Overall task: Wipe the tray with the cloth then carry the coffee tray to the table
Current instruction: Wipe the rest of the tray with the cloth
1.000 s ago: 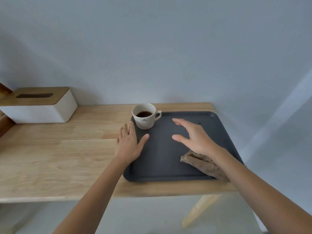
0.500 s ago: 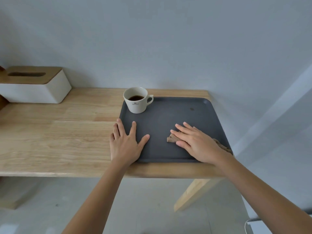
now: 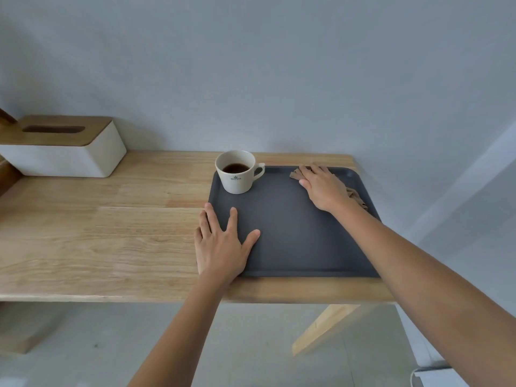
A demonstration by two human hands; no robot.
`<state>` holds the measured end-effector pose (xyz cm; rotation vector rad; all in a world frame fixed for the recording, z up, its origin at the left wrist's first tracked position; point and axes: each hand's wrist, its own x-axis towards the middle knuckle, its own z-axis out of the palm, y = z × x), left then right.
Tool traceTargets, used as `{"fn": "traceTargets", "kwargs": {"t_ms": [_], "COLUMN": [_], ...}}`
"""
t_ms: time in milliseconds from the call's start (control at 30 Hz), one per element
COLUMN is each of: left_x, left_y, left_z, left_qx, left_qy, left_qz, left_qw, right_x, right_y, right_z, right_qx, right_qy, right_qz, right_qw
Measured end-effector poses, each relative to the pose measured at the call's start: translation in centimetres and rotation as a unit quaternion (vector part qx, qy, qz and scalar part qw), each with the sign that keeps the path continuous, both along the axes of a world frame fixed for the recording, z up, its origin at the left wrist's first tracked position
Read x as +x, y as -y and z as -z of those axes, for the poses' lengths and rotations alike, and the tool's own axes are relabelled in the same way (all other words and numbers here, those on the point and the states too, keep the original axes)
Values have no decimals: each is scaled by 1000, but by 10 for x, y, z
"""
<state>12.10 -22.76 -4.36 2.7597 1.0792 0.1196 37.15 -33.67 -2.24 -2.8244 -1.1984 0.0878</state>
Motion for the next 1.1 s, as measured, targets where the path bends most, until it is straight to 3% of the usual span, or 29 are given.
{"fn": "traceTargets", "kwargs": {"t_ms": [267,400,800,967,1100], "left_x": [4,3,2,3,4], "left_y": [2,0,-4,-1,-1], "left_z": [3,4,3,4,5], "left_qx": [-4,-5,-5,3,6], "left_qy": [-3,-2,-2,4,5], "left_qz": [-9,0,14,8,4], "left_qw": [1000,1000,1000,1000,1000], "right_x": [-108,-123,15,0,-51], "right_y": [54,74,28,22,30], "right_z": [1,0,4,13,16], "right_qx": [30,54,12,20,13], "right_qy": [-30,-48,0,6,-9], "right_qz": [-76,-118,70,119,67], "right_qw": [996,990,997,993,998]}}
